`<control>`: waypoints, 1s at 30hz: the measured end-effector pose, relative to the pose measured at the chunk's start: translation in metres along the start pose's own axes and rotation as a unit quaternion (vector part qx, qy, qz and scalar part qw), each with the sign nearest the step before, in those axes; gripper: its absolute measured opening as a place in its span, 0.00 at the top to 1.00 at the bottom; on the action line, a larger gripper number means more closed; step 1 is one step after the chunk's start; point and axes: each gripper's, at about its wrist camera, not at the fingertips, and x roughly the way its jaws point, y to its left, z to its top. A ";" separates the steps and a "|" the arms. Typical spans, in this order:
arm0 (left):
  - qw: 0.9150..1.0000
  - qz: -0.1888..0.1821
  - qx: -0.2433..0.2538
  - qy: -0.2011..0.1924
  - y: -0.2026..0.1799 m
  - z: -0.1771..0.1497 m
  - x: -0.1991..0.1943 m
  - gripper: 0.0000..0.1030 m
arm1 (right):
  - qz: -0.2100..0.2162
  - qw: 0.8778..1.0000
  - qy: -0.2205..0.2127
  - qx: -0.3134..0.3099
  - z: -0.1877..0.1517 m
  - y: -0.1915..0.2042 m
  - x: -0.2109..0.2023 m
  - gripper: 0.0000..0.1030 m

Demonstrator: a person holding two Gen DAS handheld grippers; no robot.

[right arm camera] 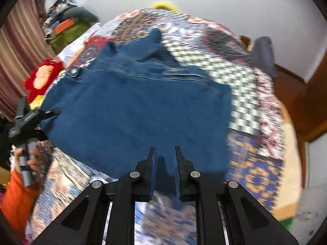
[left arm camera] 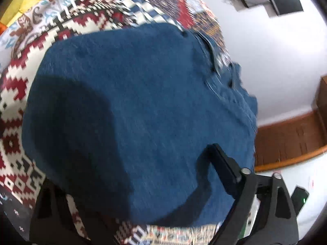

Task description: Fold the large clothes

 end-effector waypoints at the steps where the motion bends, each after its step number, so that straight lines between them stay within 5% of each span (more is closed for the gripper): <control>1: 1.000 0.011 -0.006 -0.009 -0.001 0.003 0.001 0.25 | 0.008 1.000 0.002 -0.002 0.004 0.007 0.007 0.89; 6: 0.998 0.035 -0.037 -0.048 -0.004 0.011 -0.005 0.47 | 0.042 0.999 0.011 -0.013 0.015 0.038 0.033 0.89; 8: 0.994 0.057 -0.055 -0.077 -0.015 0.008 -0.019 0.67 | 0.052 0.998 0.015 -0.019 0.021 0.049 0.039 0.89; 10: 0.993 0.061 -0.045 -0.094 -0.024 0.009 -0.030 0.71 | 0.062 0.998 0.016 -0.025 0.026 0.057 0.042 0.89; 21: 0.974 0.074 0.080 -0.201 -0.103 -0.012 -0.118 0.75 | 0.149 0.989 0.028 0.003 0.045 0.115 0.055 0.89; 30: 0.931 0.139 0.222 -0.253 -0.164 -0.044 -0.139 0.76 | 0.220 0.970 0.091 0.045 0.030 0.161 0.109 0.89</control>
